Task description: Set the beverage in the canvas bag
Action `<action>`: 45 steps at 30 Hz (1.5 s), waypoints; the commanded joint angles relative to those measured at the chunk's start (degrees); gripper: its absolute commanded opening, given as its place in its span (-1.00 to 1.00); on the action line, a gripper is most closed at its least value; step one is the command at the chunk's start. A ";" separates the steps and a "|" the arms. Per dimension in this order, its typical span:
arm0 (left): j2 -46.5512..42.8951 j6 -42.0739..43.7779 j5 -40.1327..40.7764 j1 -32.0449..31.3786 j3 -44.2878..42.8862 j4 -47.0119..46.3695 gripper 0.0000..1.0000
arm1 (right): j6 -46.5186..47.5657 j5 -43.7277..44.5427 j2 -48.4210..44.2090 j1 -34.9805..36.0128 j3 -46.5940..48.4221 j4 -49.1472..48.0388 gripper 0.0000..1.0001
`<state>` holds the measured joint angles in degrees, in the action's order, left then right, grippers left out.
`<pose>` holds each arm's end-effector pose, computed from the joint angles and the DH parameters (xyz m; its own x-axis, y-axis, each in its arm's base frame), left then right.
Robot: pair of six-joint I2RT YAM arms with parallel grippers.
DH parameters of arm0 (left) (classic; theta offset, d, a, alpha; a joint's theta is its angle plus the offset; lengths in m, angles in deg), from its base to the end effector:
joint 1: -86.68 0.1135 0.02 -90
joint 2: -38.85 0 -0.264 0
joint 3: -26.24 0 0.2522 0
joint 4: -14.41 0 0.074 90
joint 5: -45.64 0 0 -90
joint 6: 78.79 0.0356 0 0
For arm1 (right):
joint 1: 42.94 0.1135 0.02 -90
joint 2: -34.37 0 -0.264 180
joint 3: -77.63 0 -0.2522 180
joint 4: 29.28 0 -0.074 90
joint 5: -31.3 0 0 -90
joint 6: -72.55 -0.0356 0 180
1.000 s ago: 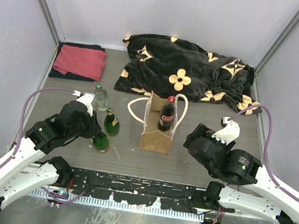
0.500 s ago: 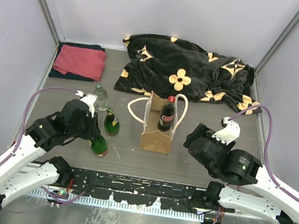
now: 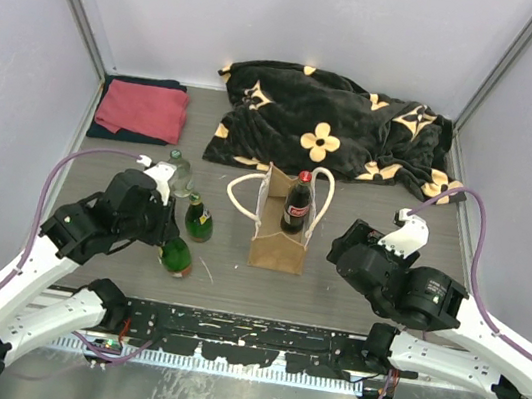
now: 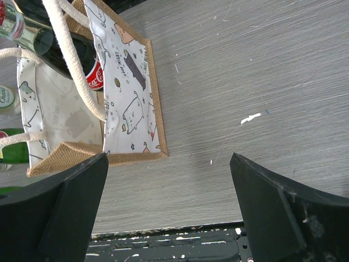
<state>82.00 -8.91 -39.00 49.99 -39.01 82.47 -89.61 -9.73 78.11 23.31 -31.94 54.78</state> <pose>0.1120 -0.0793 0.3103 -0.7280 0.1153 -0.6758 0.3114 0.9338 -0.1761 0.0677 0.0872 0.3273 -0.5199 0.3699 -0.7699 0.1890 0.9288 0.3187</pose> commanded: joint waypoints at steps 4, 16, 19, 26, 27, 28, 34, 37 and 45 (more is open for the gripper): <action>0.27 0.76 -4.90 -0.31 -7.29 -3.85 -1.00 | -1.23 1.65 -0.76 0.19 0.55 -1.79 1.00; 5.60 4.14 -9.33 -3.36 -16.46 -5.87 -1.00 | -1.17 1.55 -0.61 0.16 0.19 -2.60 1.00; 7.58 5.02 -9.49 -4.19 -19.12 -6.44 -1.00 | -1.14 1.48 -0.38 0.14 0.18 -2.78 1.00; 12.80 7.65 -8.56 -5.32 -27.17 -6.06 -1.00 | -1.04 1.48 -0.61 0.19 0.28 -2.89 1.00; 13.45 7.86 -8.13 -5.34 -28.10 -5.94 -1.00 | -1.05 1.54 -0.59 0.19 0.22 -2.97 1.00; 14.07 8.10 -7.88 -5.33 -29.08 -5.84 -1.00 | -1.05 1.56 -0.66 0.19 0.14 -3.02 1.00; 18.13 9.90 -6.37 -5.34 -36.46 -5.92 -1.00 | -0.83 1.48 -0.93 0.18 -0.34 -3.58 1.00; 20.94 11.35 -4.81 -5.35 -40.43 -6.30 -1.00 | -0.71 1.48 -1.16 0.18 -0.58 -3.84 1.00; 28.03 18.26 -1.38 -5.34 -49.24 -8.32 -1.00 | -0.70 1.24 -2.03 0.19 -1.20 -4.09 1.00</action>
<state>108.63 4.33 -42.89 44.88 -82.20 82.39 -89.59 -9.88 77.04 23.31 -33.02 52.36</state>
